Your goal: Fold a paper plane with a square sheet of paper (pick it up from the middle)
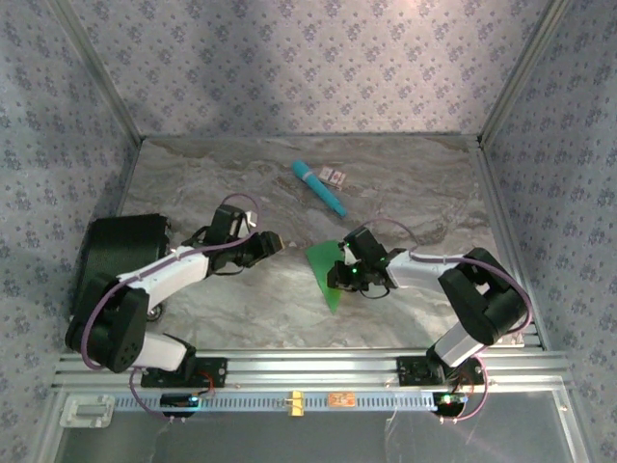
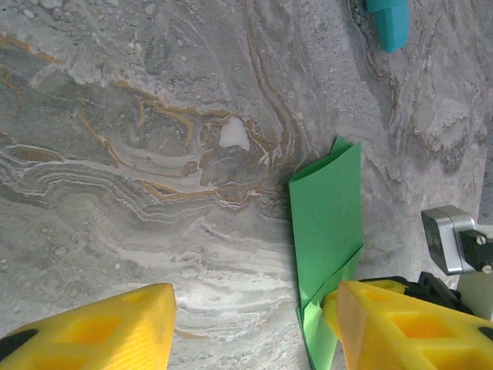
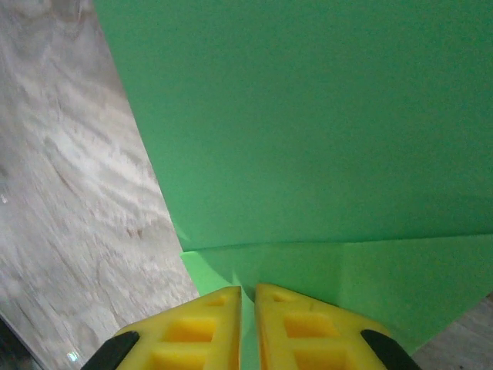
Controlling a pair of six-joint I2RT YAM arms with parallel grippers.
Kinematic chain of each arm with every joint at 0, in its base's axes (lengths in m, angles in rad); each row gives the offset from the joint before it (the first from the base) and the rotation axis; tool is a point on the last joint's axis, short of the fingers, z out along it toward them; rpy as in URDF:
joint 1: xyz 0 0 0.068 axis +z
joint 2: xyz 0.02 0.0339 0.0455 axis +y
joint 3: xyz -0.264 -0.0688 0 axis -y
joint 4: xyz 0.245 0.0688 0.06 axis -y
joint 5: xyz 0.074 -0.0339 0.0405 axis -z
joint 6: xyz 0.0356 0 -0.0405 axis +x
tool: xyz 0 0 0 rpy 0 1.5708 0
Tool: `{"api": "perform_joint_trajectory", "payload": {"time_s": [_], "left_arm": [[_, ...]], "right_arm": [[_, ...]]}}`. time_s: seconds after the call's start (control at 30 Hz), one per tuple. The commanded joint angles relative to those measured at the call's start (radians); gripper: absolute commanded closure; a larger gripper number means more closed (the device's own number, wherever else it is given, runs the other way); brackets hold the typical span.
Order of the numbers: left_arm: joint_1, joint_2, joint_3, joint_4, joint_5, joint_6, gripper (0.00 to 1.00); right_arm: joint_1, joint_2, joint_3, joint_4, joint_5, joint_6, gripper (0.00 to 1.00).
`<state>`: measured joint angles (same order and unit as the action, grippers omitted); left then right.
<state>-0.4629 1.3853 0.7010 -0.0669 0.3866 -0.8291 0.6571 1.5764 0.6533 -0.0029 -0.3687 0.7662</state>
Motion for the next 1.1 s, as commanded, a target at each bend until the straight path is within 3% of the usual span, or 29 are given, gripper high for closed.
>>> {"api": "perform_joint_trajectory", "payload": {"time_s": [0.0,0.17,0.23,0.43,0.67,0.87,1.07], "left_arm": [[-0.009,0.018,0.041,0.029,0.036,-0.007,0.45],[-0.015,0.066,0.072,0.052,0.077,-0.022,0.55],[-0.019,0.084,0.088,0.050,0.084,-0.021,0.56],[-0.034,0.113,0.125,0.039,0.105,-0.010,0.62],[-0.115,0.229,0.256,0.010,0.155,0.030,0.73],[-0.190,0.383,0.389,0.011,0.191,0.028,0.79],[-0.222,0.506,0.466,0.014,0.212,0.011,0.82]], "right_arm": [[0.020,0.023,-0.082,0.069,0.101,0.270,0.87],[0.126,0.014,-0.207,0.315,0.312,0.696,0.79],[0.166,0.002,-0.185,0.318,0.371,0.745,0.79],[0.168,-0.165,-0.118,0.178,0.404,0.547,0.77],[0.019,-0.388,-0.197,0.051,0.338,0.319,0.71],[-0.135,-0.396,-0.211,0.007,0.129,0.207,0.73],[-0.163,-0.375,-0.195,-0.003,0.089,0.178,0.73]]}}
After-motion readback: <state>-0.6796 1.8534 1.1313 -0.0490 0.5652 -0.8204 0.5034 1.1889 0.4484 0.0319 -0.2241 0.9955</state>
